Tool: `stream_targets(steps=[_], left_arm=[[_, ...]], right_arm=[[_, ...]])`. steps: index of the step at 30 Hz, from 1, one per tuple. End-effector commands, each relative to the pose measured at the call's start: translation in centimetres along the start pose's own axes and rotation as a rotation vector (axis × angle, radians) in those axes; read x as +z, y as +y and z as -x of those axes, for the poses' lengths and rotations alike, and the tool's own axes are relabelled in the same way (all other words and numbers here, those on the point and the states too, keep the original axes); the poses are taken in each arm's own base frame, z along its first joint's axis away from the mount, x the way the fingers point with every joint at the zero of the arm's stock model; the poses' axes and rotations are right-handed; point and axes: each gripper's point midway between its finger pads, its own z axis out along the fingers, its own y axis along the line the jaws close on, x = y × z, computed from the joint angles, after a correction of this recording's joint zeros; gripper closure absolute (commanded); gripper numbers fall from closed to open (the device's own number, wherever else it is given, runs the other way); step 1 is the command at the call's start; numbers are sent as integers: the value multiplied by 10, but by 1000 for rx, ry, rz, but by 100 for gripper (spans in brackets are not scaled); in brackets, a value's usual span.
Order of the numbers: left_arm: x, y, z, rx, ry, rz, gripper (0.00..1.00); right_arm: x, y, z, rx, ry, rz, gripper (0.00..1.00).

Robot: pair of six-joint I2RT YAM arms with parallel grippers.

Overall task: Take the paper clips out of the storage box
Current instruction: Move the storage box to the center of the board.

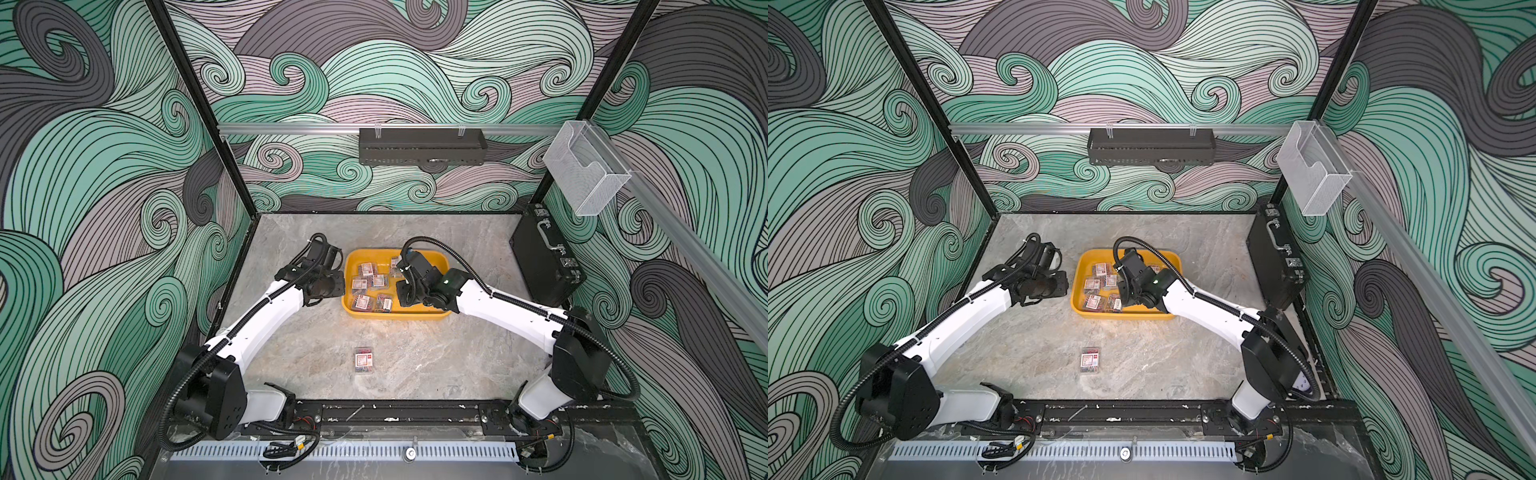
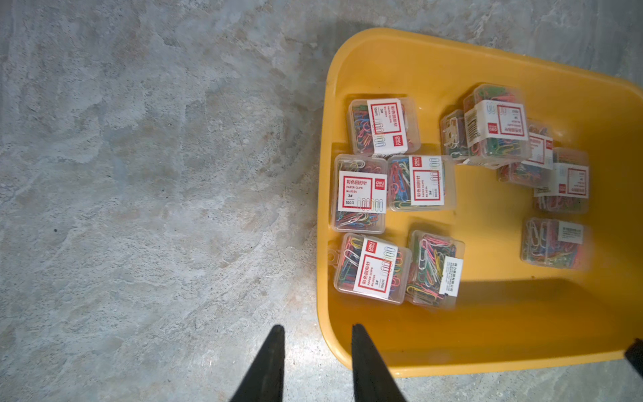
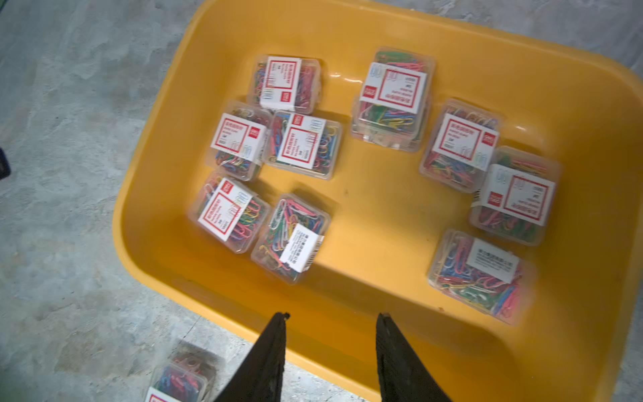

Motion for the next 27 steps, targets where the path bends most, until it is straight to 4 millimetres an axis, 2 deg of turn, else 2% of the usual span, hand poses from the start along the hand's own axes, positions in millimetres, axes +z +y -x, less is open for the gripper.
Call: stream_targets(steps=[1, 4, 6, 12, 27], left_arm=[[7, -5, 7, -16, 6, -15, 69], [13, -7, 7, -16, 17, -21, 70], [27, -6, 1, -13, 53, -8, 71], [47, -2, 0, 5, 89, 34, 73], [71, 0, 9, 12, 119, 95, 86]], right_arm=[[-4, -24, -2, -19, 9, -65, 55], [-2, -34, -3, -9, 18, -78, 54], [-2, -38, -4, -6, 21, -81, 54], [-1, -47, -9, 3, 31, -96, 52], [-4, -64, -13, 23, 39, -120, 51]])
